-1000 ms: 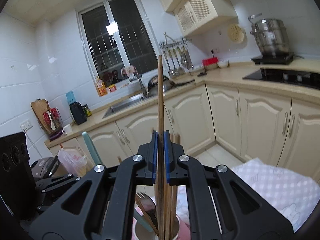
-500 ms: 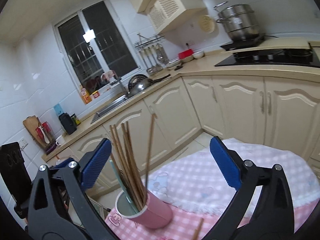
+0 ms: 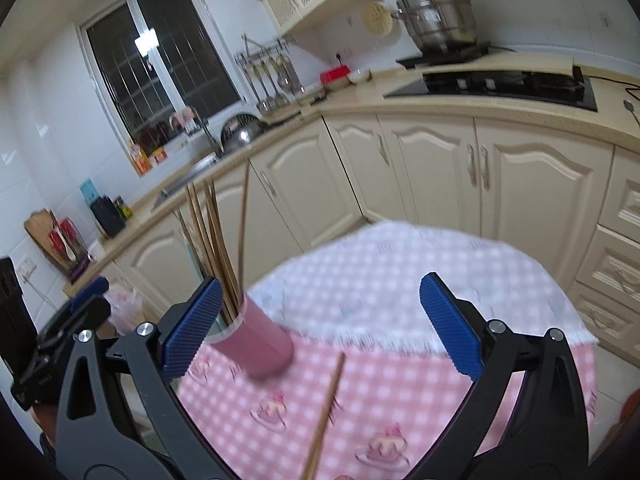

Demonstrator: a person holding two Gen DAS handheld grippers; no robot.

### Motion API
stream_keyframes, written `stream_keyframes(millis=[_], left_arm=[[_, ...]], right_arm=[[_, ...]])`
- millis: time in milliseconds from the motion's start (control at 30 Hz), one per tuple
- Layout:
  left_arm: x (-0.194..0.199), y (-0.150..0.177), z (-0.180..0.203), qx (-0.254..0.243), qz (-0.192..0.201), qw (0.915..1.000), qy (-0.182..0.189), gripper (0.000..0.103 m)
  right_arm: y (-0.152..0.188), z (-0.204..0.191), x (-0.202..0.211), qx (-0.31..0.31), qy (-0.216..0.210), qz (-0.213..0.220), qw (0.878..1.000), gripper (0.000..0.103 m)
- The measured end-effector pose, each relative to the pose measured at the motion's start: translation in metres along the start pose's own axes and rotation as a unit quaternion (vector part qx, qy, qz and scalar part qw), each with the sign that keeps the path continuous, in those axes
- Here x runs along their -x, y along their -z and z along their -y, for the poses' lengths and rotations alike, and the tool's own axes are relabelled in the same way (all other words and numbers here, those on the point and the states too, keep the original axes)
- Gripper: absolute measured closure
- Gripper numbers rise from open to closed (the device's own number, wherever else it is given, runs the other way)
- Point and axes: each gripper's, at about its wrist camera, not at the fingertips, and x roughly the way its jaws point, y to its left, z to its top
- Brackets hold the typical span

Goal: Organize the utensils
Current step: 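Move both tools down toward the last two chopsticks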

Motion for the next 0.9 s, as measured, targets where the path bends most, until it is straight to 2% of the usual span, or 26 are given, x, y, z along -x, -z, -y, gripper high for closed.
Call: stream_keyframes(millis=[267,533,900], left_arm=[[-0.008,0.034,0.021,0.001,-0.039,0.999,0.021,0.012],[-0.026,0.066,0.041,-0.006,-0.085,0.9961,0.023,0.012],[-0.068,0.135,0.071,-0.041,-0.183,0.9822,0.003,0.012]], right_arm=[[0.035,0.019,0.006,-0.017,0.016,-0.038,0.999,0.006],[0.06,0.034,0.013,-0.035,0.028,-0.061,0.997,0.006],[0.096,0.053,0.016,-0.061,0.04,-0.09,0.993,0.006]])
